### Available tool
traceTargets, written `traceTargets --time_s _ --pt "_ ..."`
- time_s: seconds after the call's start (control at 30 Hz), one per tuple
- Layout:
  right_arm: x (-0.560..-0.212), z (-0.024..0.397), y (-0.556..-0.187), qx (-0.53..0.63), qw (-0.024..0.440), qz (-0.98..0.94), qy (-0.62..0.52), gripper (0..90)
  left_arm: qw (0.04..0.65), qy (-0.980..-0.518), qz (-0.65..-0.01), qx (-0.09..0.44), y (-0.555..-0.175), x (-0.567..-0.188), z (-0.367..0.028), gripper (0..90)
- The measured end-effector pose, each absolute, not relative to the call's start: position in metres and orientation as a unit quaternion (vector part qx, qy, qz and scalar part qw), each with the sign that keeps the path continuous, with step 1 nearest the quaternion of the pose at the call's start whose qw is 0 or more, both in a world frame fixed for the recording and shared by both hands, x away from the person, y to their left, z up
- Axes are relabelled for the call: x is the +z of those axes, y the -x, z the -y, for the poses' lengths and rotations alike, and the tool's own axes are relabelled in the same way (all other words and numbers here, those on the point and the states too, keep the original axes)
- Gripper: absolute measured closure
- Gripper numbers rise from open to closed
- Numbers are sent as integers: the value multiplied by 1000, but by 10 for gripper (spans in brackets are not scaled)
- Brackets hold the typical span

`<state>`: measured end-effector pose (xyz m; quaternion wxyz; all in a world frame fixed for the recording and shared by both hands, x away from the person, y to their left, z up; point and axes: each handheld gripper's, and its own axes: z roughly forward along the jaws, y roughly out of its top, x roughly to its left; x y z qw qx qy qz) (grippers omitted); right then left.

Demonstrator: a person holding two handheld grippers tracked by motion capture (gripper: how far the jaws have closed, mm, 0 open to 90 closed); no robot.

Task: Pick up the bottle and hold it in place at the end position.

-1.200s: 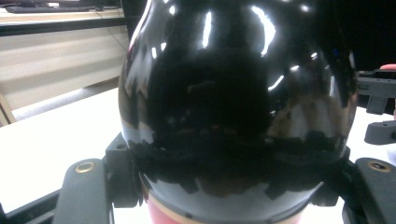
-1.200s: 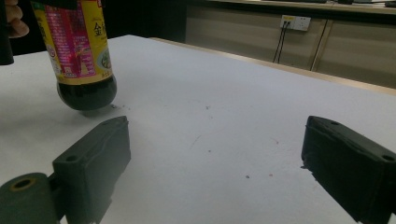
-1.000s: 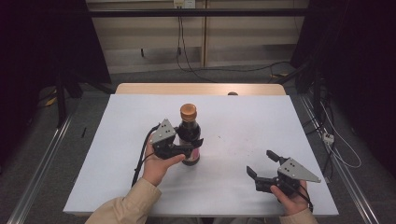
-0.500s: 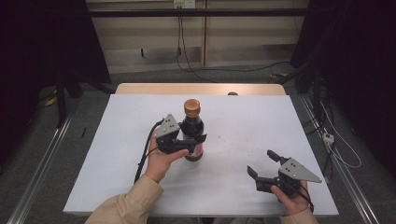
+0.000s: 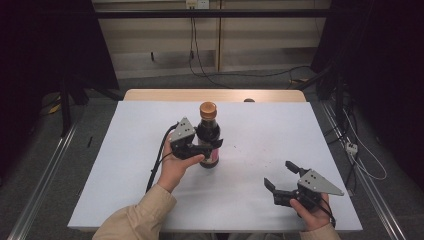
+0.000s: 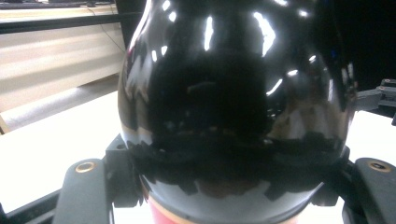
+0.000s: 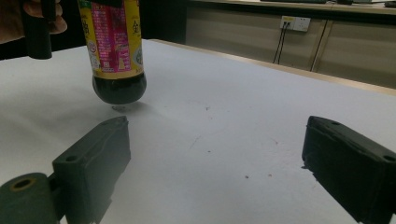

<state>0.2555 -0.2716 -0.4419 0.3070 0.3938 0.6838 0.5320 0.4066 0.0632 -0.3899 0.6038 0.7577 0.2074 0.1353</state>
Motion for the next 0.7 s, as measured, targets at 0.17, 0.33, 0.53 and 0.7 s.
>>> traceTargets --time_s 0.17,0.33,0.53,0.7 --pt "-442 272 -255 534 307 -683 -392 75 606 -756 -204 137 -412 -389 -61 304" --pt "-442 272 -256 536 305 -681 -395 74 606 -755 -206 141 -416 -388 -58 304" --pt "-441 273 -255 538 305 -680 -394 74 604 -757 -206 139 -421 -389 -53 304" --pt "-441 273 -255 537 305 -679 -395 74 600 -762 -203 138 -425 -391 -51 303"
